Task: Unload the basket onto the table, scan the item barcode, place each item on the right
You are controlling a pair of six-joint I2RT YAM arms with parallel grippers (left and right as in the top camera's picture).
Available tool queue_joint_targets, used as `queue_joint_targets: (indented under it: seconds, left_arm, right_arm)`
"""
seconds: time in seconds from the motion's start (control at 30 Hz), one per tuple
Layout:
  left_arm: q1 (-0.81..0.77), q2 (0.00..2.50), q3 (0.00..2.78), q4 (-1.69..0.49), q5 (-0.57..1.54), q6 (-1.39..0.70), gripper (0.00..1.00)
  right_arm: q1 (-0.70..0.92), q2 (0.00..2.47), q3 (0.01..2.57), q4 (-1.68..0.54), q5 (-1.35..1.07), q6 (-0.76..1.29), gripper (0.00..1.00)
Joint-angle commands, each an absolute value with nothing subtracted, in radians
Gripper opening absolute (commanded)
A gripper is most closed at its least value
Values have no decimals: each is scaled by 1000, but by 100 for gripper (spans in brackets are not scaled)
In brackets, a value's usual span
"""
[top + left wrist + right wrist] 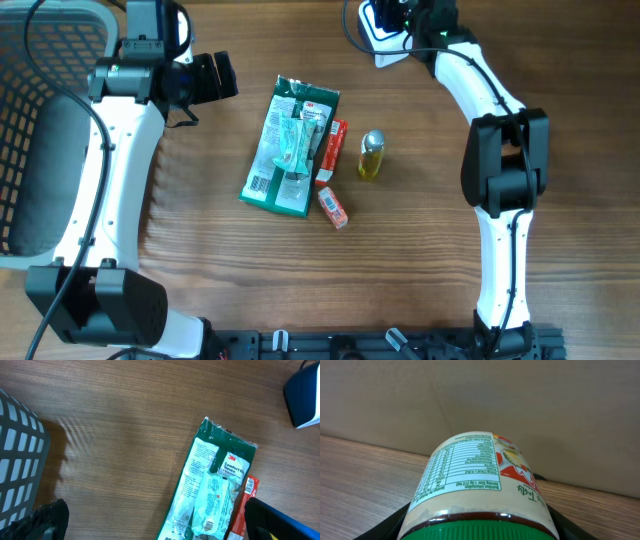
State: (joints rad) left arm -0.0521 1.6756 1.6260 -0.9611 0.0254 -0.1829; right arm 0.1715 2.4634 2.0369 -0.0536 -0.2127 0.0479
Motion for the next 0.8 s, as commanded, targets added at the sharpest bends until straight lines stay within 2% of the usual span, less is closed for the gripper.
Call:
queue_joint_targets:
  seconds: [0.0,0.2,0.77]
  left_arm:
    - [-47,1682,1627,-958,34,-171,100]
    - [-47,1682,1627,-958,34,-171,100]
    - [-47,1682,1627,-958,34,-171,100]
  right_arm:
    - [175,2480,2051,-45,-260,84,4]
    - [176,2480,2037,-46,-260,139,4]
    - [169,2454,2001,-36,-260,138,4]
